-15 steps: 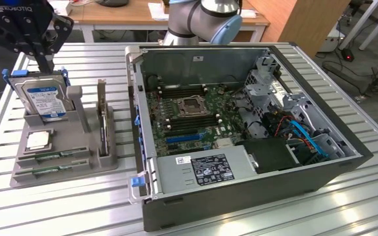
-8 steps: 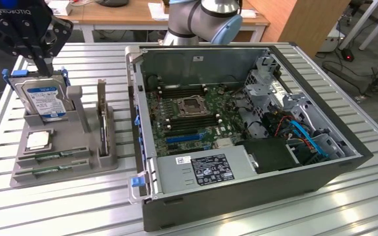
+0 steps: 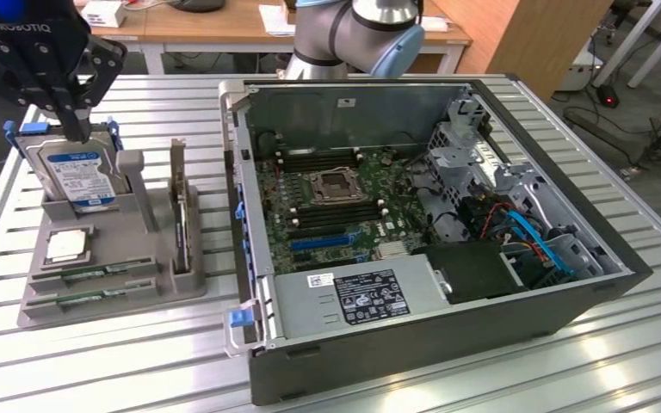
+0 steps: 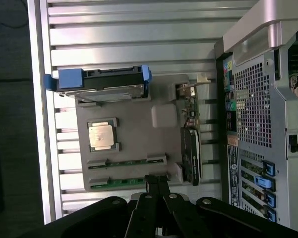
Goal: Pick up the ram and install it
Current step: 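Reach for the ram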
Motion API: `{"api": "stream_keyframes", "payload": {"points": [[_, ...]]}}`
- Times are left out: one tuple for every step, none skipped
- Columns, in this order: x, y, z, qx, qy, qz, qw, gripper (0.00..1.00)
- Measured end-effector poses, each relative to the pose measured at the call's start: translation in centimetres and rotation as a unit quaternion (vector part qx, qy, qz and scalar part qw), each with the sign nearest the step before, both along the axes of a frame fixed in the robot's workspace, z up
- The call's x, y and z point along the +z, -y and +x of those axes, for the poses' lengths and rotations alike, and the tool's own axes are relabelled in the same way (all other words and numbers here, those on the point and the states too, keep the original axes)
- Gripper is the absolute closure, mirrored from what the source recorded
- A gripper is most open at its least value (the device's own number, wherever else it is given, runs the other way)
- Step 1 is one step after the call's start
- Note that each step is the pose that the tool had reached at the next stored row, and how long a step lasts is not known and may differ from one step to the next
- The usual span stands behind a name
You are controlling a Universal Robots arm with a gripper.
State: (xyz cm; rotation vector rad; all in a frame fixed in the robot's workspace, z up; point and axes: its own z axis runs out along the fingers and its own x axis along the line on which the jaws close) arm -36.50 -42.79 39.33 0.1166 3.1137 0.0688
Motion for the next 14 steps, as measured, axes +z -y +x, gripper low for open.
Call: {"api": "stream_keyframes", "payload": {"points": [[-0.01,0.13,0.00,0.000,0.0001,0.0000,1.0000,0.91],[0.00,0.17,0.00,0.000,0.0000,0.0000,1.0000,0.91],[0.00,0.17,0.00,0.000,0.0000,0.0000,1.0000,0.91],[0.00,0.17,0.00,0.000,0.0000,0.0000,1.0000,0.91],[0.00,0.17,0.00,0.000,0.0000,0.0000,1.0000,0.91],[-0.01,0.17,0.00,0.000,0.0001,0.0001,1.0000,0.91],[0.00,0.18,0.00,0.000,0.0000,0.0000,1.0000,0.91],[0.00,0.18,0.00,0.000,0.0000,0.0000,1.0000,0.91],[0.00,0.18,0.00,0.000,0.0000,0.0000,1.0000,0.91],[0.00,0.18,0.00,0.000,0.0000,0.0000,1.0000,0.91],[0.00,0.18,0.00,0.000,0.0000,0.0000,1.0000,0.91],[0.00,0.21,0.00,0.000,0.0000,0.0000,1.0000,0.91],[0.00,0.28,0.00,0.000,0.0000,0.0000,1.0000,0.91],[0.00,0.38,0.00,0.000,0.0000,0.0000,1.0000,0.91]]}}
